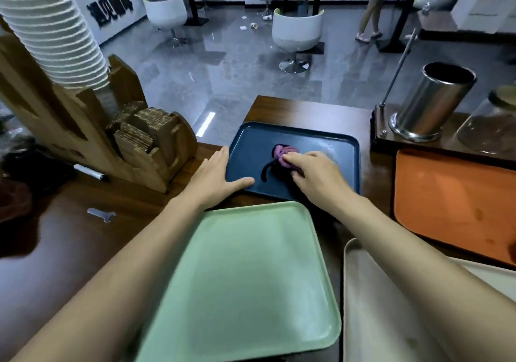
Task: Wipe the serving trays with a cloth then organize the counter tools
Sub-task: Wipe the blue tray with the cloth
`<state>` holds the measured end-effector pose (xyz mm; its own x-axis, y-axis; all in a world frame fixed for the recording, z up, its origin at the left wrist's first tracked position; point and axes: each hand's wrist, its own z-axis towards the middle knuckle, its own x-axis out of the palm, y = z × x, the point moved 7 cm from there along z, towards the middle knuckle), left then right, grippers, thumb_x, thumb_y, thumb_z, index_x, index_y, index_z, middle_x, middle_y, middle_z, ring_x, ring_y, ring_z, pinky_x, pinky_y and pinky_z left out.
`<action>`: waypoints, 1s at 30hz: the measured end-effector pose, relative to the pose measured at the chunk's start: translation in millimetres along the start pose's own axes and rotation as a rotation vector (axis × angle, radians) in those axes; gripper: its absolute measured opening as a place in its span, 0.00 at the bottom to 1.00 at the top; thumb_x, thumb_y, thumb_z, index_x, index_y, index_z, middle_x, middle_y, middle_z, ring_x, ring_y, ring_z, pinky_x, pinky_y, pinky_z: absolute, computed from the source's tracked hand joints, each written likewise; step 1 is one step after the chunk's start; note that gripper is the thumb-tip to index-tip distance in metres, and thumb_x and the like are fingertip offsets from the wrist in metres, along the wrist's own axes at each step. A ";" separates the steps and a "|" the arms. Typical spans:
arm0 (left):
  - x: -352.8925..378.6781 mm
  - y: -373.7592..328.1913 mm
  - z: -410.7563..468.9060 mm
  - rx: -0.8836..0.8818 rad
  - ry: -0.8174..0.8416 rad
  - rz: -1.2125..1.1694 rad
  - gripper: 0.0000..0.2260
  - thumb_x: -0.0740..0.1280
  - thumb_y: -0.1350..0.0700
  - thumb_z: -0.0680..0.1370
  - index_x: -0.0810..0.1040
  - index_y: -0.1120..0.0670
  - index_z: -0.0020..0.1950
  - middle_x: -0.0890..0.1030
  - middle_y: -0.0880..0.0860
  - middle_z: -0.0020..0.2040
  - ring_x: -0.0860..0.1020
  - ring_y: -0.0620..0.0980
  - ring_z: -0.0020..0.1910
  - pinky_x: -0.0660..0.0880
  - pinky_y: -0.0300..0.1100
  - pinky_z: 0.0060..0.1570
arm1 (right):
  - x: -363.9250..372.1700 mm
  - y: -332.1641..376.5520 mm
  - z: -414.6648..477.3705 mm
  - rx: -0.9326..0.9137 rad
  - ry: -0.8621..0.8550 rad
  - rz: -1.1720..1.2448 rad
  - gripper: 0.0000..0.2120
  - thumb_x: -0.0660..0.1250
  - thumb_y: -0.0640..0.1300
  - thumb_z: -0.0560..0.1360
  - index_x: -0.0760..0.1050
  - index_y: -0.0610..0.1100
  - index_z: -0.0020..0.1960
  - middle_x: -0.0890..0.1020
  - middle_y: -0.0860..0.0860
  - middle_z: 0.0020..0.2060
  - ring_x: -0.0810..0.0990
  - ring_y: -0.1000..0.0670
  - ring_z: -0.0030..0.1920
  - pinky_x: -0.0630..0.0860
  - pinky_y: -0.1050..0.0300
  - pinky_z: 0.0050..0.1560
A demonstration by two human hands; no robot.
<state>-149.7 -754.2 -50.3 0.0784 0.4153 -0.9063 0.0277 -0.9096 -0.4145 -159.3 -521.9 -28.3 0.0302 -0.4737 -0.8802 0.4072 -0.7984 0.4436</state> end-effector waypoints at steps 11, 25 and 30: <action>21.1 15.0 15.1 0.133 -0.005 0.008 0.56 0.61 0.21 0.69 0.45 0.53 0.84 0.52 0.50 0.84 0.48 0.46 0.82 0.44 0.50 0.81 | 64.6 37.2 89.2 -0.203 0.175 -0.230 0.21 0.61 0.40 0.81 0.67 0.39 0.74 0.70 0.46 0.73 0.60 0.41 0.77 0.63 0.47 0.75; 20.2 16.6 19.7 0.142 -0.014 -0.040 0.60 0.64 0.21 0.66 0.47 0.56 0.84 0.59 0.53 0.82 0.55 0.50 0.81 0.48 0.51 0.81 | 78.0 58.9 91.4 -0.232 0.269 -0.049 0.21 0.63 0.43 0.80 0.72 0.54 0.72 0.67 0.56 0.77 0.63 0.52 0.77 0.73 0.46 0.66; 16.4 19.0 16.5 0.169 0.038 -0.009 0.60 0.63 0.21 0.65 0.47 0.57 0.84 0.56 0.55 0.83 0.53 0.51 0.82 0.52 0.52 0.80 | 73.7 66.1 72.3 -0.229 0.277 0.005 0.23 0.63 0.40 0.80 0.72 0.54 0.73 0.66 0.57 0.77 0.61 0.54 0.78 0.70 0.48 0.70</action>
<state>-164.3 -764.6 -74.4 0.1162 0.4202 -0.8999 -0.1387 -0.8903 -0.4336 -196.2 -636.5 -51.6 0.2661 -0.3340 -0.9042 0.5996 -0.6772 0.4266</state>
